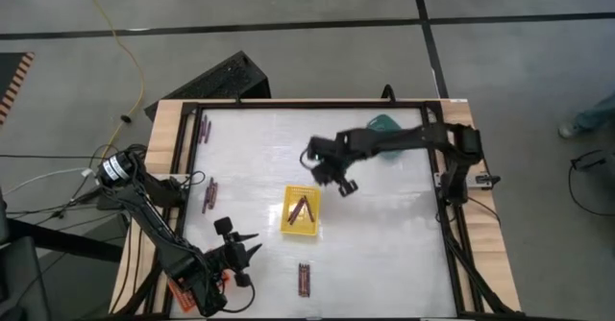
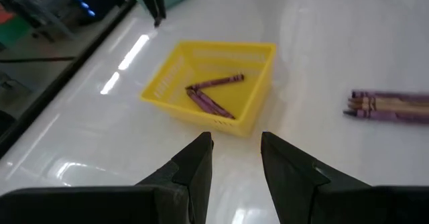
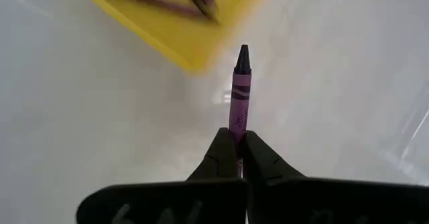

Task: Sort crayons
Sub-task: Put the violet crayon into the yellow basket

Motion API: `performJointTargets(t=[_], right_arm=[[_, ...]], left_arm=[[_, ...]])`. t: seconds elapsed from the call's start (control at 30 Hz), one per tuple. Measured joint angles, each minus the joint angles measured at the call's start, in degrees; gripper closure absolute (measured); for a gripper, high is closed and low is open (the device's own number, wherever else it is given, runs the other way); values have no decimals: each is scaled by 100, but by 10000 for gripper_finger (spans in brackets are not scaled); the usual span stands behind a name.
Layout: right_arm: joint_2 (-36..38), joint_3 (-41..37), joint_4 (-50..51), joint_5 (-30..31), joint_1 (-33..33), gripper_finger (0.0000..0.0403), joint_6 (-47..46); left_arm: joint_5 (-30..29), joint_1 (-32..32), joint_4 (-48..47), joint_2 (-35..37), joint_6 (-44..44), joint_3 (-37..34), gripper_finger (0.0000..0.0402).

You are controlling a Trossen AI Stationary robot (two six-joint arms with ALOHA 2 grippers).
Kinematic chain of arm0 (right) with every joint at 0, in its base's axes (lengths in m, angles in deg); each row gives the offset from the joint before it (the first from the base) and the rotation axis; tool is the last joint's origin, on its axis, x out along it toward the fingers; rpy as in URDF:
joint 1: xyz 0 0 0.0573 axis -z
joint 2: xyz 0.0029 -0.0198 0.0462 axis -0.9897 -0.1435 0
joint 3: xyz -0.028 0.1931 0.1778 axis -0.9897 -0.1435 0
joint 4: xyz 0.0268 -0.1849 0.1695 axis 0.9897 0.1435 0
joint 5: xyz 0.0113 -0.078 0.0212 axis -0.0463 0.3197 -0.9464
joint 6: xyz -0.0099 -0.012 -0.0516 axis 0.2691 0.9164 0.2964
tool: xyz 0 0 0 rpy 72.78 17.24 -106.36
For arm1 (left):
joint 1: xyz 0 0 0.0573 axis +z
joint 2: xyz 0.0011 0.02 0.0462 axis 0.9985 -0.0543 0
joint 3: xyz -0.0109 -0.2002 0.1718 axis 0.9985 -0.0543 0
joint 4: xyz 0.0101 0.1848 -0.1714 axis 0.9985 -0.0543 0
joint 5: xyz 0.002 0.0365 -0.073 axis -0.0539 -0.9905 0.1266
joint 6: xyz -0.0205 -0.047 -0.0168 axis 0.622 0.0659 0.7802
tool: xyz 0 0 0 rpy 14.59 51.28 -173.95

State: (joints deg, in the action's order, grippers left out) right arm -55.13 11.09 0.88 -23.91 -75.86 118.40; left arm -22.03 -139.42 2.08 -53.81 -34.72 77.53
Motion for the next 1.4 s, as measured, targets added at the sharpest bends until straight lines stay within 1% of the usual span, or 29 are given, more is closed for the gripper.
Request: performJointTargets(t=[0.17, 0.3, 0.47, 0.6, 0.7, 0.93, 1.2, 1.4], right_arm=[[167, 1, -450, 60, -806, 403, 81], [157, 74, -795, 439, -1376, 403, 323], [-49, 372, -1194, 635, -1774, 403, 582], [-380, 720, -1297, 639, -1876, 403, 738], [-676, 895, -1185, 620, -1910, 403, 919], [-1227, 998, -980, 651, -1844, 403, 1495], [-1348, 999, -900, 829, -1687, 400, 1598], [-1347, 999, -911, 940, -1586, 370, 1617]], left_arm=[[413, 0, 3, 0, -137, 0, 283], [622, 0, 0, 0, -136, 0, 283], [887, 0, 8, 0, -107, 0, 283], [905, 0, 34, 0, -106, 0, 283], [894, -2, 59, 0, -113, 0, 283], [903, -23, 71, 0, -106, 0, 283], [909, -44, 78, 0, -111, 0, 283], [908, -44, 84, 0, -113, 0, 283]])
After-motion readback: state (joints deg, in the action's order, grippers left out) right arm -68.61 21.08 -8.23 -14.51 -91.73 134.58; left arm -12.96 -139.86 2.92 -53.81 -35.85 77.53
